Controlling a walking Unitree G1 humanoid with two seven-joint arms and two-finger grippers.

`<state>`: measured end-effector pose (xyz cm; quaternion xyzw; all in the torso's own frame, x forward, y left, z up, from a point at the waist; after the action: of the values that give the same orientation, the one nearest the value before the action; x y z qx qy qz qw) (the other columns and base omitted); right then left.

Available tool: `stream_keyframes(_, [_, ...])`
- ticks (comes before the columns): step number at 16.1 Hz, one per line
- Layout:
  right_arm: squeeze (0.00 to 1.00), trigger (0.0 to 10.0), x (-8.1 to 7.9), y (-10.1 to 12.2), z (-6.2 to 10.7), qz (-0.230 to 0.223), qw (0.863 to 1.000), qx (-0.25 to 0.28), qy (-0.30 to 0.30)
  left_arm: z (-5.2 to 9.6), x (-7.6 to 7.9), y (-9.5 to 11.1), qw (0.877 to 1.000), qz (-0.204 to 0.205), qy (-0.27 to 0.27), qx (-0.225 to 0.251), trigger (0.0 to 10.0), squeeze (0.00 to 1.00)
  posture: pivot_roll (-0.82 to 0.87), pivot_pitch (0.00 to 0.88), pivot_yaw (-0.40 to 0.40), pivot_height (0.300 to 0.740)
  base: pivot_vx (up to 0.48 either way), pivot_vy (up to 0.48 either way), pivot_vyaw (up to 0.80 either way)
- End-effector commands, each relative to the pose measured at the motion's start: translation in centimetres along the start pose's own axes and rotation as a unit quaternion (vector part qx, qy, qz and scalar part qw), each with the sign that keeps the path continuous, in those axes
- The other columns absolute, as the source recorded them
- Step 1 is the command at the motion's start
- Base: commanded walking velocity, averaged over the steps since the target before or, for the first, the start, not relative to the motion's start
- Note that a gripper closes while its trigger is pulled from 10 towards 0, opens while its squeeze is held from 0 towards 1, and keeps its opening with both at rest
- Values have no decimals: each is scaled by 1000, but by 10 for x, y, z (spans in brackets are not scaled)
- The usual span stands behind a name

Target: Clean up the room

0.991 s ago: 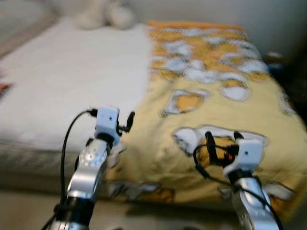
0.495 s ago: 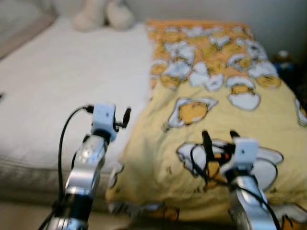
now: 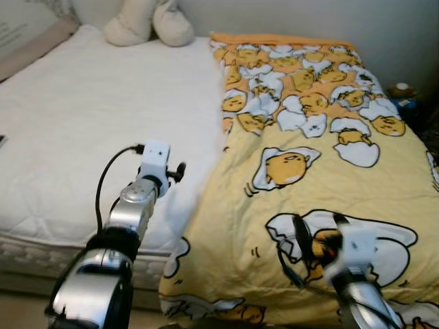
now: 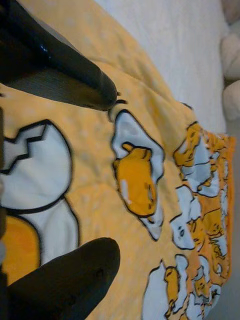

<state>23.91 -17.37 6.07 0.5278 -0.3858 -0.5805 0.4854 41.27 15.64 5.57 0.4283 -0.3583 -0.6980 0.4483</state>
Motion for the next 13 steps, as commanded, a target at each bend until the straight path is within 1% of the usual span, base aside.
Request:
stream_keyframes(1, [0,10000,2,7,4,2,1000,4,-2,-4,7,5,1000,24,-9,-6,10000,0,-219,31,13,714,0,0,0])
stream_keyframes(2, [0,10000,2,4,13,-2,1000,-5,-7,-7,12,0,997,68,-19,-24,10000,0,-243,54,18,714,0,0,0])
stream_keyframes(3, [0,10000,0,1,23,-3,1000,-13,-9,-7,22,-5,994,95,-38,-36,10000,0,-273,83,31,714,0,0,0])
stream_keyframes(4, [0,10000,-2,0,31,-4,1000,-18,-11,-7,30,-8,991,114,-56,-44,10000,0,-285,96,36,714,0,0,0])
stream_keyframes(5, [0,10000,-4,-1,39,-5,1000,-22,-13,-8,35,-9,988,133,-65,-48,10000,0,-305,115,46,714,0,0,0])
stream_keyframes(7, [0,10000,-8,-3,50,-11,999,-32,-16,-9,39,-3,984,160,-69,-43,10000,0,-322,132,53,714,0,0,0])
stream_keyframes(8, [0,10000,-9,-4,53,-12,999,-36,-16,-10,40,-1,982,169,-69,-41,10000,0,-325,133,55,714,0,0,0])
stream_keyframes(9, [0,10000,-12,-7,59,-13,999,-45,-14,-10,41,1,981,176,-70,-39,10000,0,-333,142,59,714,0,0,0])
stream_keyframes(10, [0,10000,-16,-10,64,-13,998,-54,-12,-11,45,3,980,179,-76,-39,10000,0,-344,152,65,714,0,0,0])
stream_keyframes(12, [0,10000,-17,-10,68,-16,998,-57,-16,-10,49,-2,981,169,-78,-46,10000,0,-350,158,68,714,0,0,0])
stream_keyframes(13, [0,10000,-17,-9,69,-17,998,-59,-18,-9,50,-6,983,157,-79,-52,10000,0,-352,161,69,714,0,0,0])
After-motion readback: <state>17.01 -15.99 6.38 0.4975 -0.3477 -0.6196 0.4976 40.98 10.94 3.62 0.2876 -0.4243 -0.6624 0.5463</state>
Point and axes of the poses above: a point about 5 cm out from each wrist's last joint towards the gripper, its own z axis pointing back from the gripper into the wrist, its own y axis along the axis of the wrist's last joint, x = y × z, the point moved 6 cm from there along -z, pointing out of the wrist towards the gripper, and after that the axes turned 13 degrees about -z, right-handed, at the moved point
